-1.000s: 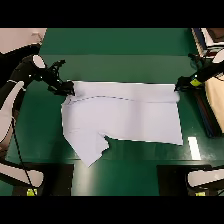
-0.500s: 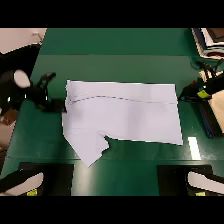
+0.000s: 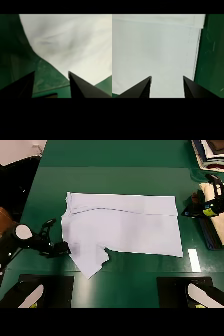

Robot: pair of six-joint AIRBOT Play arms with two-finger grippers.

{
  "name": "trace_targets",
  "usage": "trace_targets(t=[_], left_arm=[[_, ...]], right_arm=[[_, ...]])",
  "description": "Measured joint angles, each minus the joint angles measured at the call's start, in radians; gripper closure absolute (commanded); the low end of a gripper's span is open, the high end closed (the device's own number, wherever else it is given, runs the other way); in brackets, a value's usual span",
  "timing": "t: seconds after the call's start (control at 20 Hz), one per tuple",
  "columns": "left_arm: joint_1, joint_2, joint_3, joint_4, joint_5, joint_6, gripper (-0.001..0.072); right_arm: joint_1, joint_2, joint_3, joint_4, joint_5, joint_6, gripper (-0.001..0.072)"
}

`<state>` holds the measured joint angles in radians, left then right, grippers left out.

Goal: Fold the shirts.

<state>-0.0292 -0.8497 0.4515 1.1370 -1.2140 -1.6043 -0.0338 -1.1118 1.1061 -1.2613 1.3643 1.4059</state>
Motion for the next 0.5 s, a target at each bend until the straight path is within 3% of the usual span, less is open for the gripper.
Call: trace_targets(t=[0.25,0.35,0.5], left_arm=[[0.000,0.014,-0.072,-0.145,0.119,0.040,0.0213],[0.000,0.015,-0.084,-0.160,0.148,0.053,0.0683],[0.000,0.016,-0.086,-0.182,0.136,0.063,0.0685]], right_arm=[[0.000,0.011,-0.005,0.011,-0.002,0.000,0.0258],[0.000,0.013,-0.005,0.011,-0.001,0.000,0.0258],[-0.018,0.014,-0.008,0.008,0.022,-0.001,0.0258]])
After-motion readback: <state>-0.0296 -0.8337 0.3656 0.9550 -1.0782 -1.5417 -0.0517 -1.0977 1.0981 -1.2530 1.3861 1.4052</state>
